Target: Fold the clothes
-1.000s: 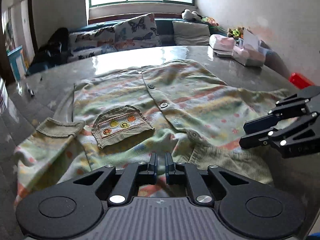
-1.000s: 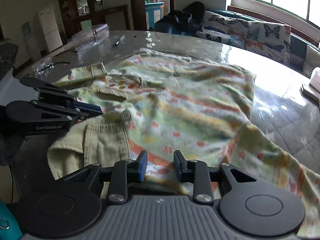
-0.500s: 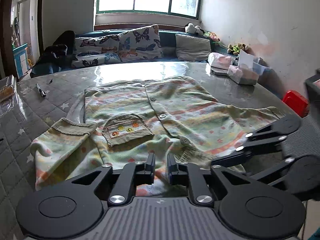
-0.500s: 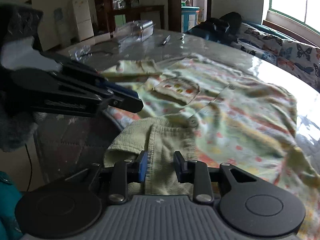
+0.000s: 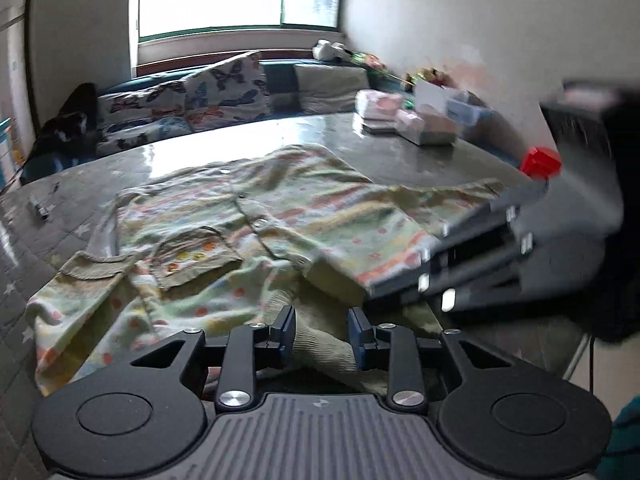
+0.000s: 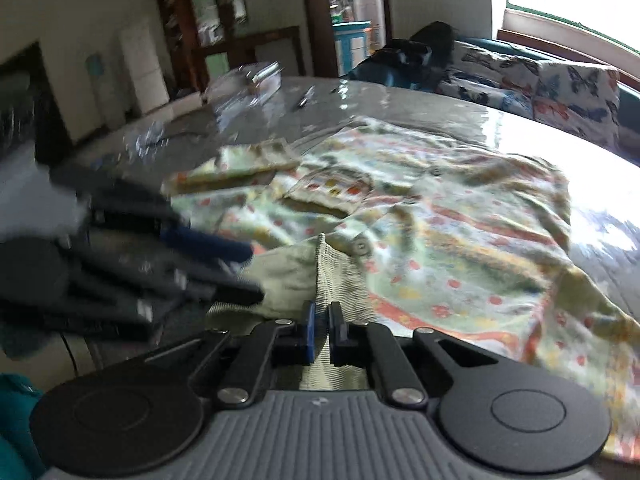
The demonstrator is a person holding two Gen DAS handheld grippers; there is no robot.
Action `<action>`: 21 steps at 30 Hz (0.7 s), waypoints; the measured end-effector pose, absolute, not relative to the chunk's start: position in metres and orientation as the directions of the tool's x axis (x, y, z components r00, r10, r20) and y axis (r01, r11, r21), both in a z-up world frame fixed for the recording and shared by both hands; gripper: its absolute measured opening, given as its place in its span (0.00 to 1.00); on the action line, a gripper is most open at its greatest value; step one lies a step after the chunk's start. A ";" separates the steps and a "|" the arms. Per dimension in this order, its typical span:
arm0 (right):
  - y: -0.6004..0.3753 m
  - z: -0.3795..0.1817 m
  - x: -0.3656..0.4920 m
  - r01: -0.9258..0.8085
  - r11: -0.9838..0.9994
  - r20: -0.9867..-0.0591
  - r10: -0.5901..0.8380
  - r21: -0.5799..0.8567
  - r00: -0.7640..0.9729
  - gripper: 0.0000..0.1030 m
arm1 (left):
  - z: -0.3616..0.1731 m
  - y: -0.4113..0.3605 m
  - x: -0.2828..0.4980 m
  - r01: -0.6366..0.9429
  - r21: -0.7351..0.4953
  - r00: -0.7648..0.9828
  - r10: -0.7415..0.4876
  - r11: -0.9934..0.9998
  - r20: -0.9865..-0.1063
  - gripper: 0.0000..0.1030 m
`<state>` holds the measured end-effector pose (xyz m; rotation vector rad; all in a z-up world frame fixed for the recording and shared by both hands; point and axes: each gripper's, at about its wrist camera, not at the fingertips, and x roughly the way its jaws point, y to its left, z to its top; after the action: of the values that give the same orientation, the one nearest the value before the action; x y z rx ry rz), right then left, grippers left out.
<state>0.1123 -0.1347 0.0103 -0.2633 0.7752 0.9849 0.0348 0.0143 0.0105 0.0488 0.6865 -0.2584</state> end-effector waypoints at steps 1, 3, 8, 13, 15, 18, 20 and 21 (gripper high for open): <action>-0.139 0.013 0.115 -0.818 0.556 -0.687 0.653 0.148 0.319 0.05 | 0.008 0.011 0.035 0.268 -0.029 0.737 -0.224 0.963 -0.637 0.31; -0.145 0.017 0.120 -0.802 0.572 -0.676 0.661 0.172 0.327 0.05 | 0.003 0.002 0.036 0.297 0.028 0.736 -0.210 0.955 -0.643 0.31; -0.150 0.017 0.124 -0.791 0.580 -0.668 0.668 0.193 0.327 0.05 | -0.004 -0.011 0.036 0.328 0.147 0.748 -0.162 0.933 -0.644 0.31; -0.151 0.015 0.125 -0.788 0.582 -0.668 0.670 0.201 0.324 0.05 | 0.001 -0.018 0.033 0.378 0.205 0.764 -0.180 0.903 -0.619 0.31; -0.152 0.015 0.126 -0.786 0.583 -0.665 0.672 0.205 0.325 0.05 | -0.003 -0.019 0.035 0.391 0.225 0.752 -0.169 0.893 -0.637 0.31; -0.152 0.014 0.126 -0.785 0.583 -0.663 0.675 0.209 0.324 0.05 | -0.011 -0.016 0.039 0.405 0.226 0.719 -0.156 0.886 -0.678 0.31; -0.152 0.013 0.126 -0.785 0.582 -0.664 0.675 0.212 0.322 0.05 | -0.013 -0.015 0.040 0.408 0.227 0.711 -0.153 0.884 -0.686 0.30; -0.152 0.013 0.127 -0.784 0.583 -0.664 0.675 0.213 0.321 0.05 | -0.015 -0.014 0.040 0.410 0.227 0.707 -0.151 0.883 -0.690 0.27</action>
<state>0.1265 -0.1522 0.0125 -0.1578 0.7885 0.9636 0.0398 -0.0137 -0.0148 0.3830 0.7222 -0.3202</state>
